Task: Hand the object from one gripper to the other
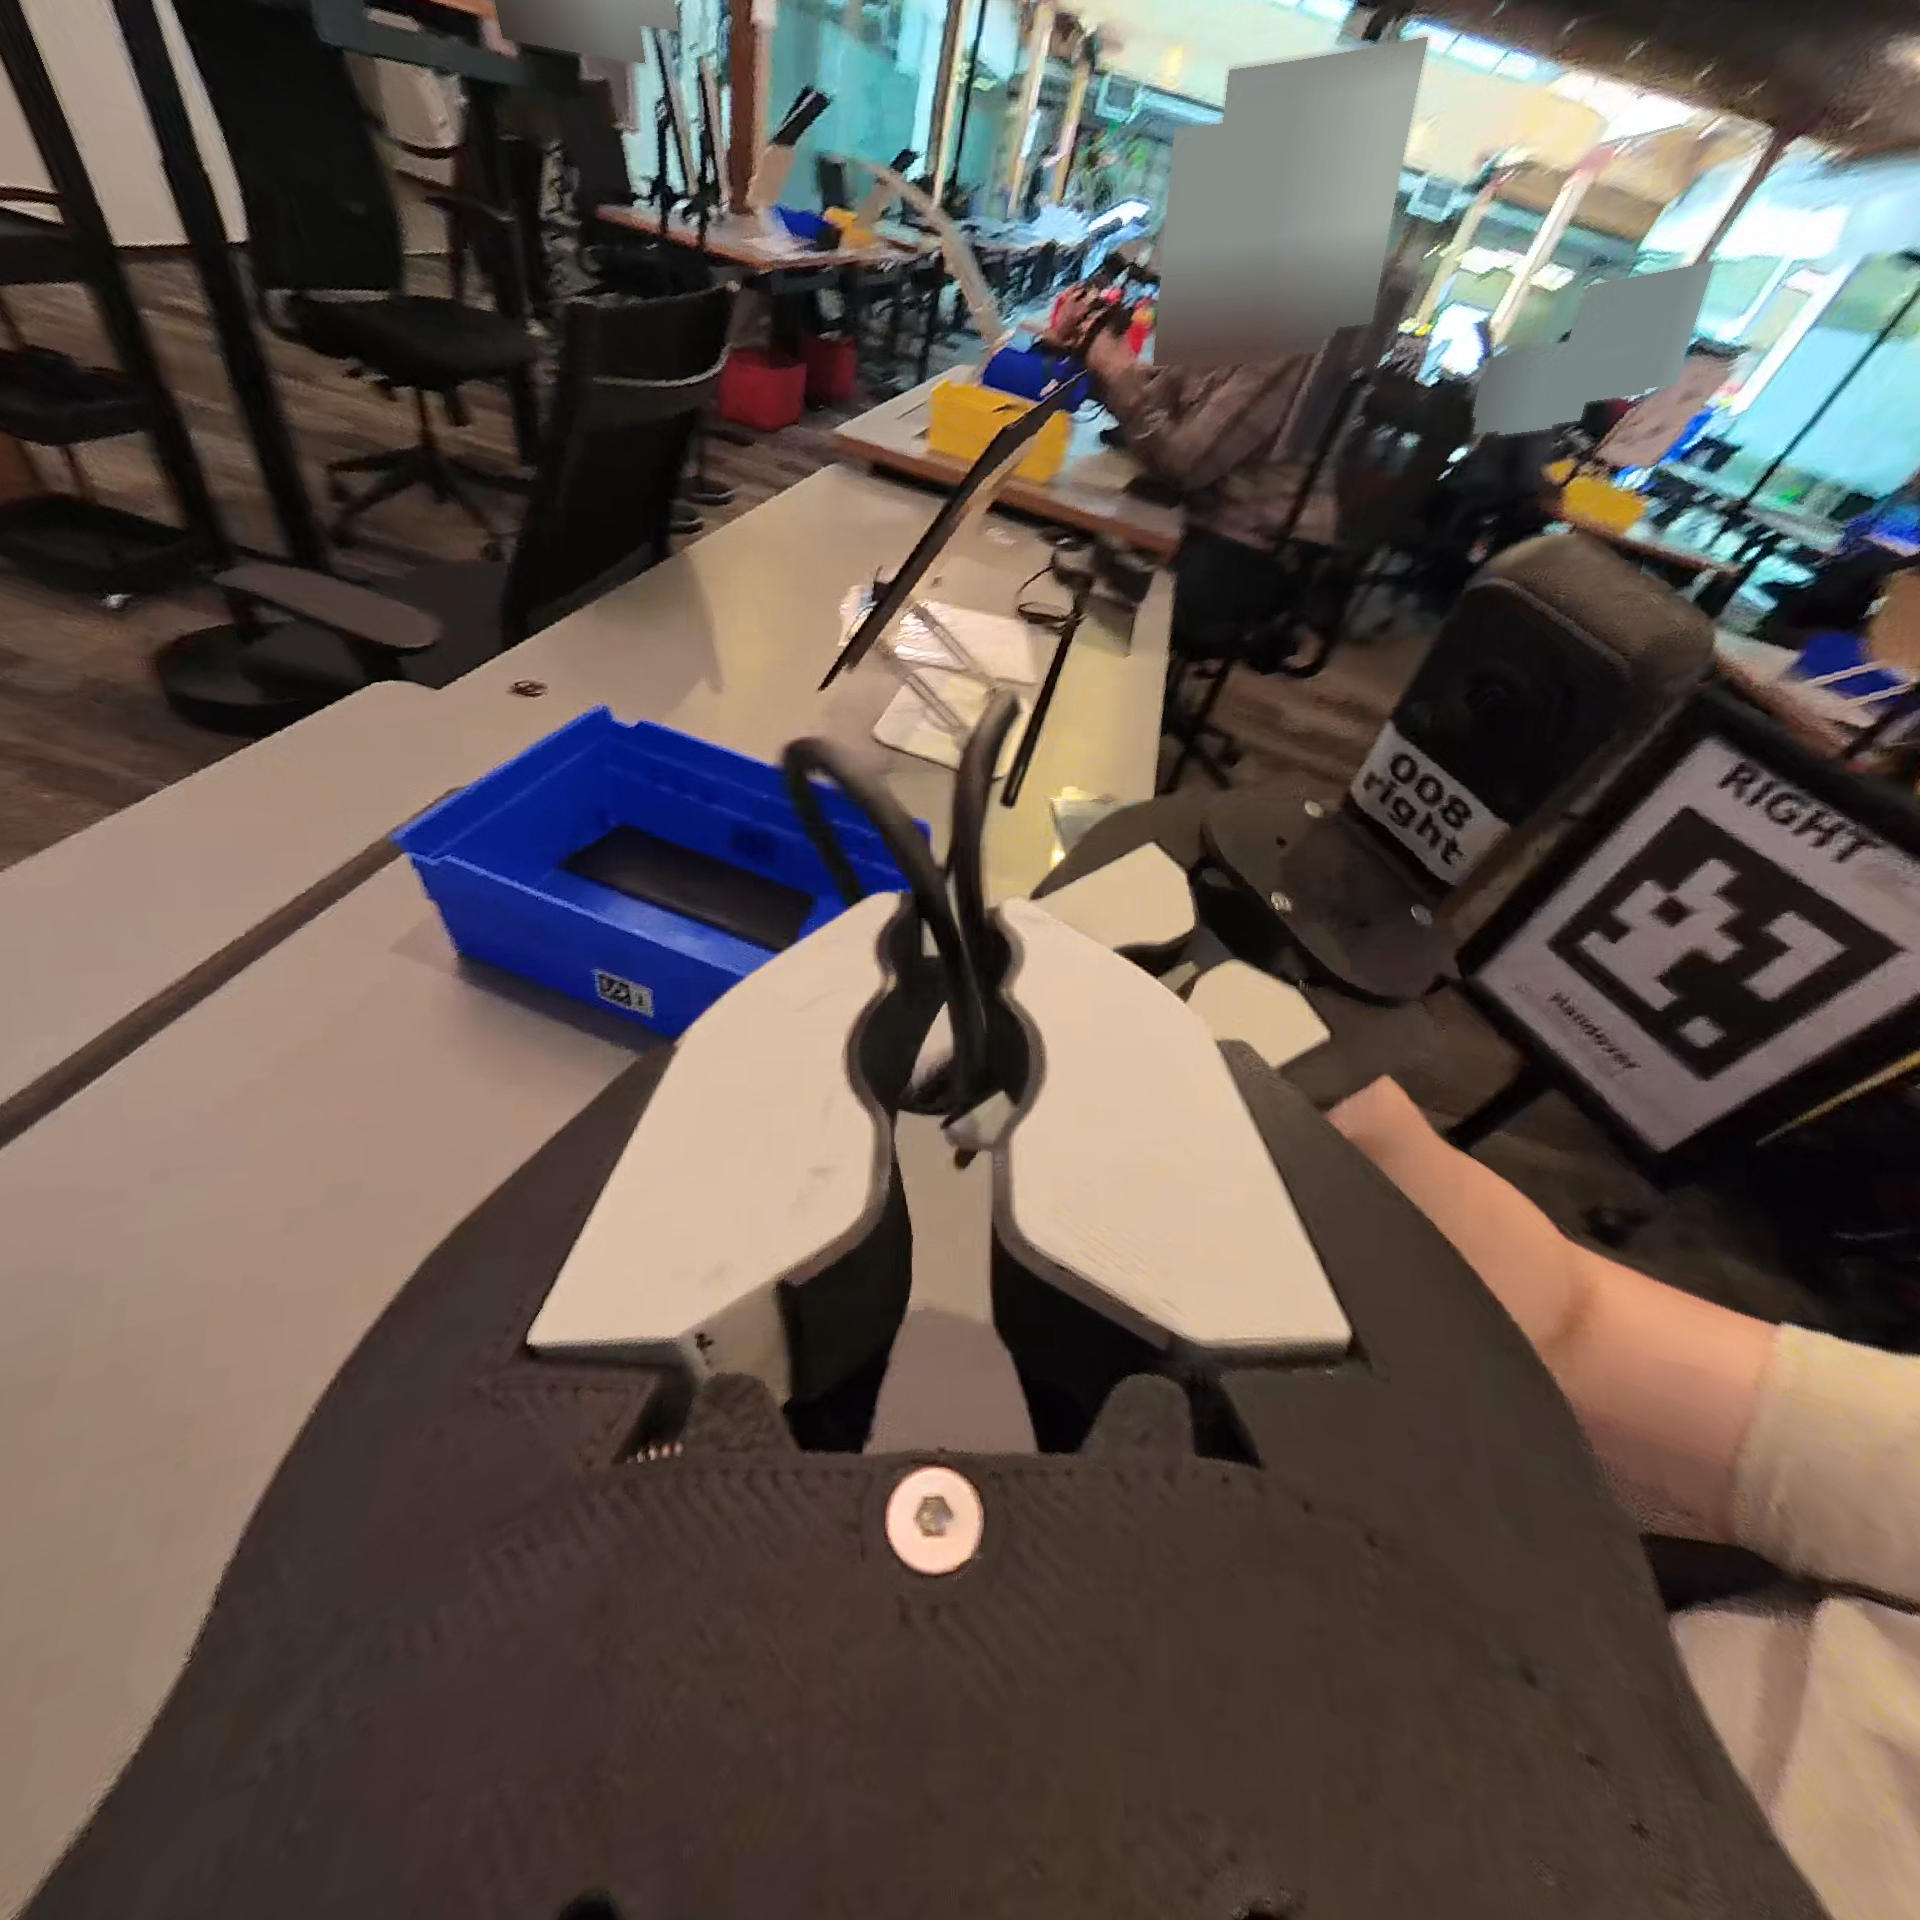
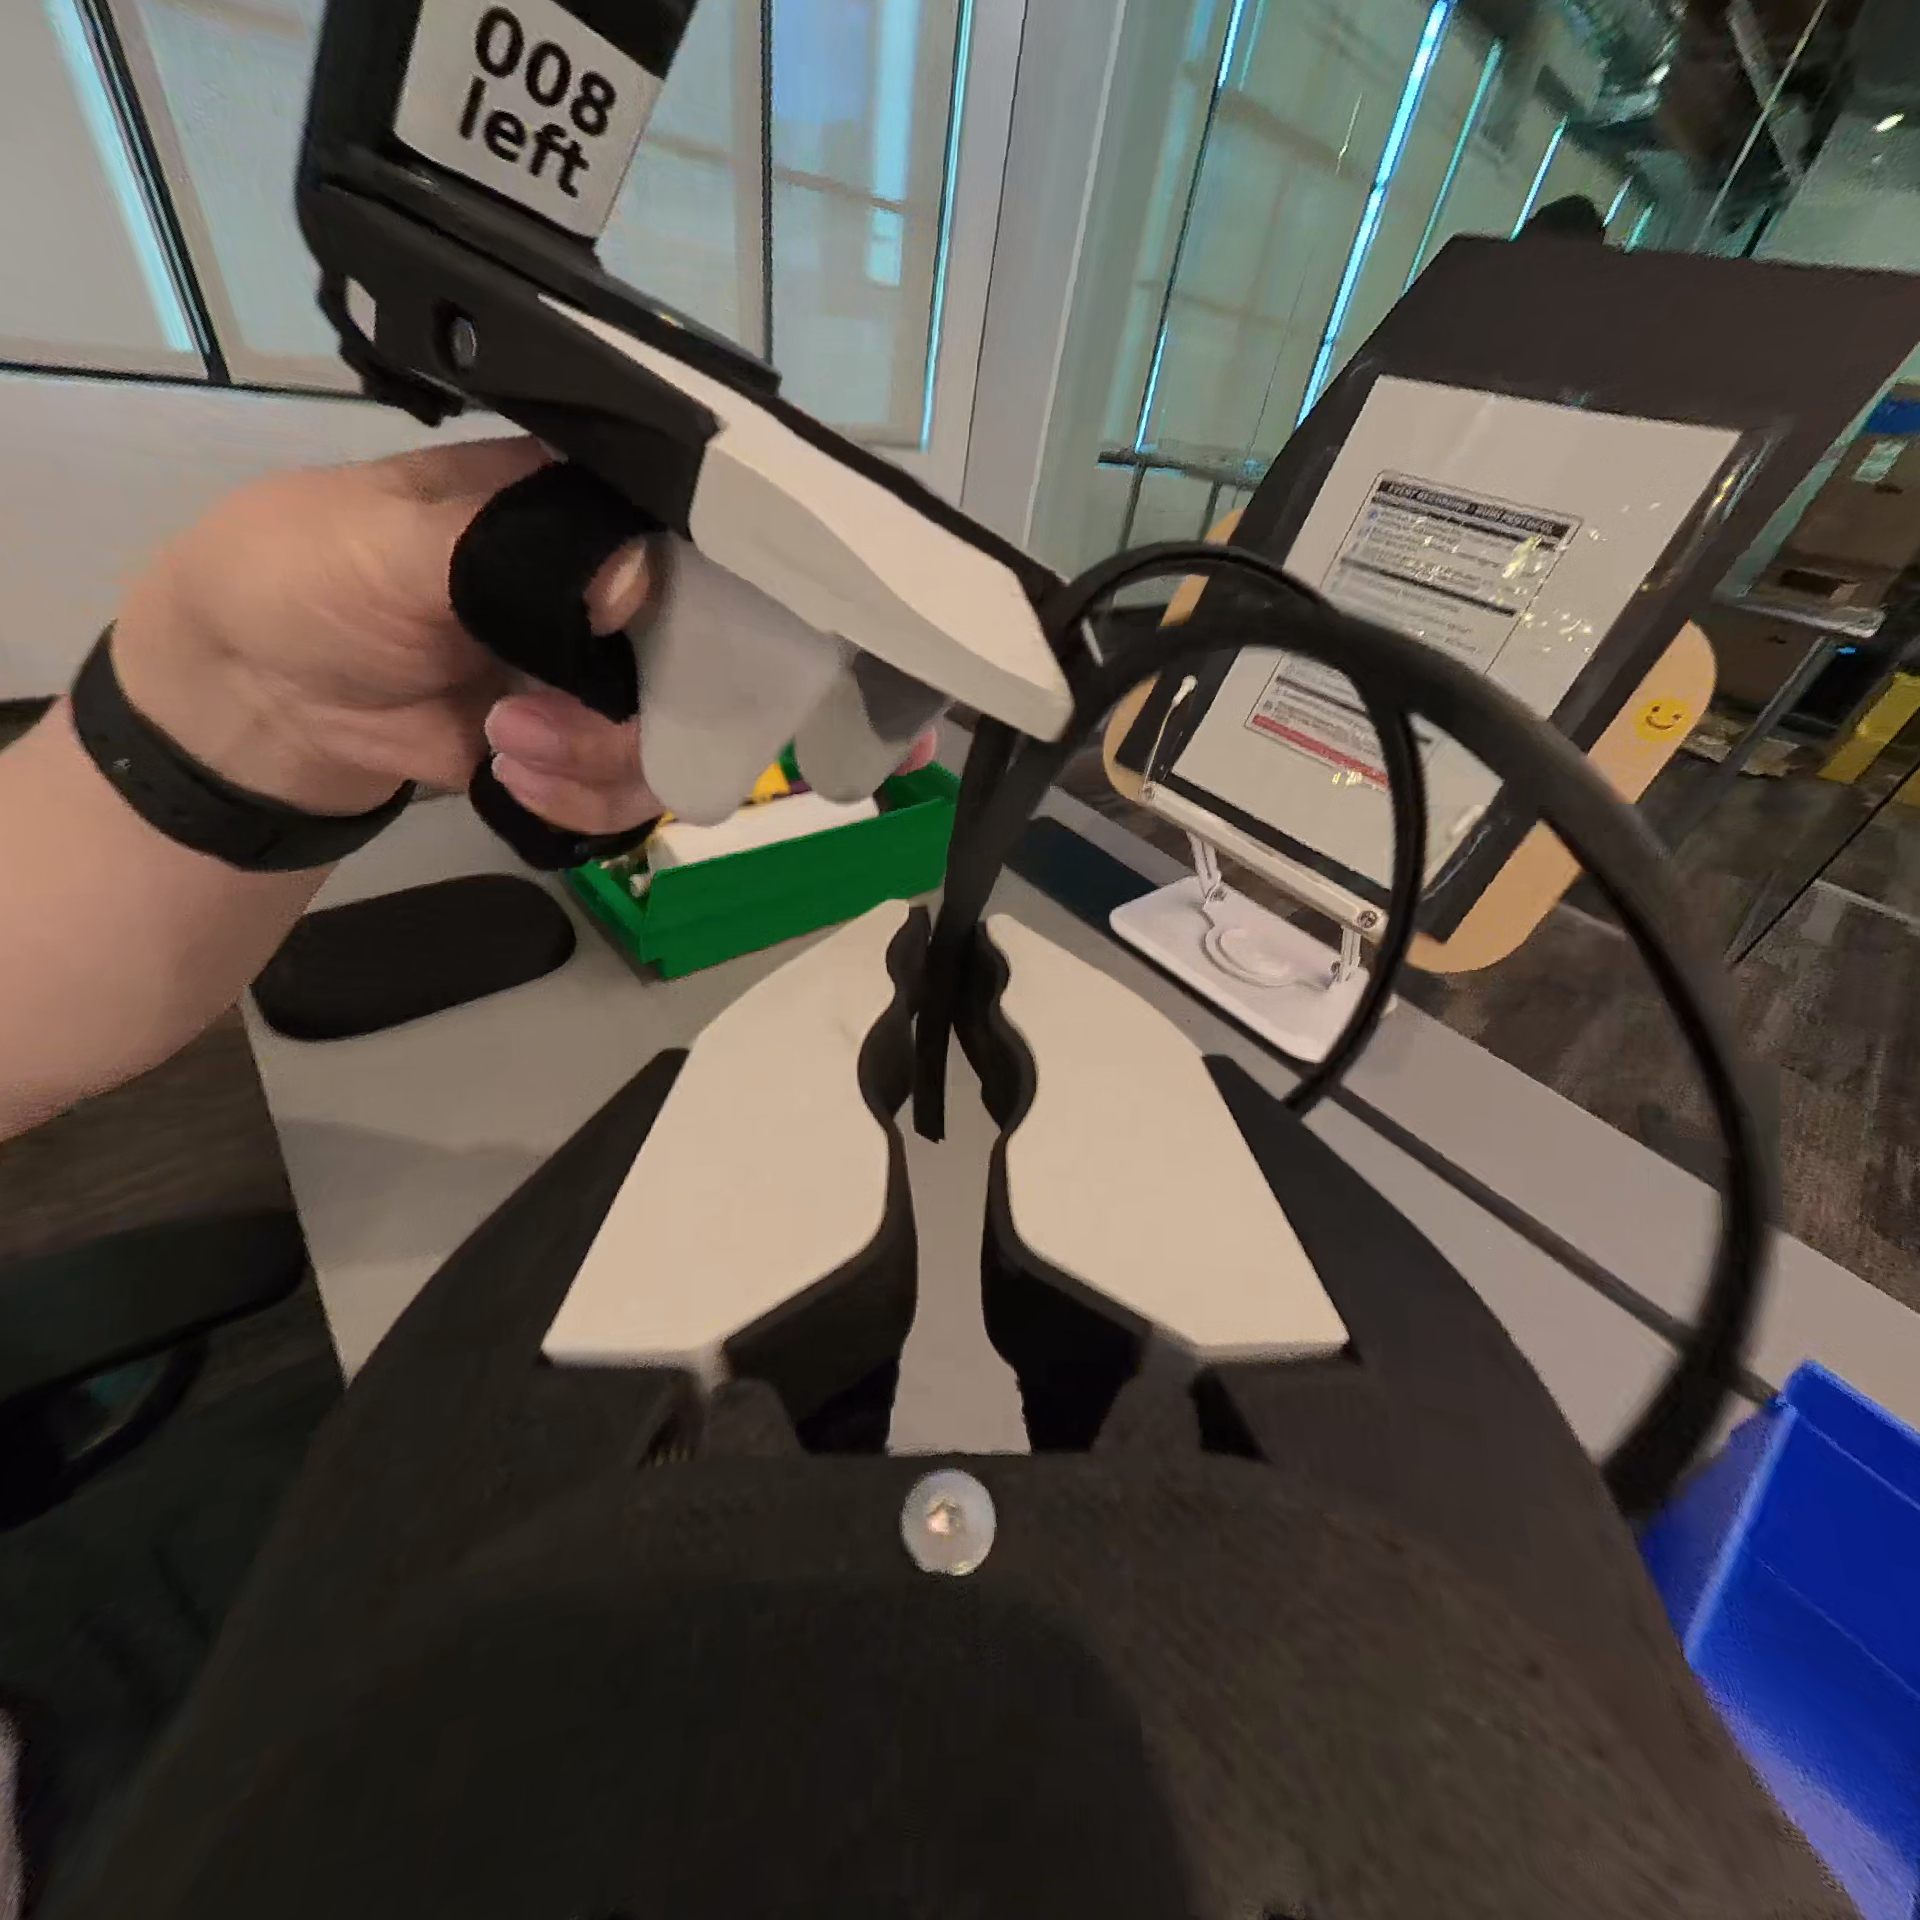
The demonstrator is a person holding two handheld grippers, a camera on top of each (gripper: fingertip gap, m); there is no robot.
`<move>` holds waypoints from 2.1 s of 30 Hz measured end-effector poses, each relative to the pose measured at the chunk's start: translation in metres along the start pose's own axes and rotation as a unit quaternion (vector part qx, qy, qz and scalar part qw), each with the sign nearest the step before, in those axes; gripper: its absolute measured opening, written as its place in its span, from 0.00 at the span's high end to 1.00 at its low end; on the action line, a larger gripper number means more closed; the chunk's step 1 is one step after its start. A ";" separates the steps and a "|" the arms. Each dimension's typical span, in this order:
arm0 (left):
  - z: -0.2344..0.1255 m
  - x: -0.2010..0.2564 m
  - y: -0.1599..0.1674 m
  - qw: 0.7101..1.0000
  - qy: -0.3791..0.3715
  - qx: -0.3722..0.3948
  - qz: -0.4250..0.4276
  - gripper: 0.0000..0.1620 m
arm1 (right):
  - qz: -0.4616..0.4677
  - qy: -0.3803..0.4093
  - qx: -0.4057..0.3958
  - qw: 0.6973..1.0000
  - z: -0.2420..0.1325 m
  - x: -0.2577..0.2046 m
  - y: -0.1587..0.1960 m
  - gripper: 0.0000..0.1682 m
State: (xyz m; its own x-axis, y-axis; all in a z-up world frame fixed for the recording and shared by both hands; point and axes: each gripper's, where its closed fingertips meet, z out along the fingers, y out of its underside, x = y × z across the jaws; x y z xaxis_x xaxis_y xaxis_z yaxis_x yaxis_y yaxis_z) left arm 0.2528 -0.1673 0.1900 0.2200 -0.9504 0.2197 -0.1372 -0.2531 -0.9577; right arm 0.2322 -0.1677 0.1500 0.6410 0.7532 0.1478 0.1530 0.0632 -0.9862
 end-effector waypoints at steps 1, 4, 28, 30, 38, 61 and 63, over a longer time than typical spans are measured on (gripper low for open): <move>-0.004 0.000 0.001 1.000 0.007 0.007 0.000 0.88 | -0.002 -0.007 -0.013 1.000 -0.007 0.001 0.001 0.96; -0.022 -0.003 0.015 1.000 0.010 0.017 0.017 0.81 | 0.017 -0.025 -0.048 0.998 -0.039 0.013 -0.001 0.96; -0.143 -0.075 0.196 0.988 -0.145 -0.038 0.026 0.83 | 0.003 0.188 -0.223 0.957 -0.195 0.214 0.040 0.96; -0.153 -0.074 0.198 0.985 -0.162 -0.039 0.037 0.83 | 0.010 0.185 -0.226 0.956 -0.185 0.227 0.047 0.96; -0.181 -0.086 0.215 0.972 -0.229 -0.049 0.033 0.83 | 0.033 0.179 -0.237 0.954 -0.122 0.288 0.094 0.96; -0.187 -0.119 0.207 0.961 -0.273 -0.047 0.008 0.84 | 0.179 0.198 -0.432 0.862 -0.110 0.333 0.284 0.96; -0.187 -0.123 0.205 0.960 -0.276 -0.044 0.006 0.83 | 0.178 0.202 -0.480 0.835 -0.115 0.325 0.308 0.96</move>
State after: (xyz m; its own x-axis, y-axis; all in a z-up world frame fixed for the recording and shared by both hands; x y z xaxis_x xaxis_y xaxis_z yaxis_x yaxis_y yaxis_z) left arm 0.0171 -0.1356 0.0014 0.6925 -0.7194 0.0531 -0.2185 -0.2793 -0.9350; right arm 0.5749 0.0213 -0.0974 0.9464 0.3167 0.0626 0.3060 -0.8182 -0.4867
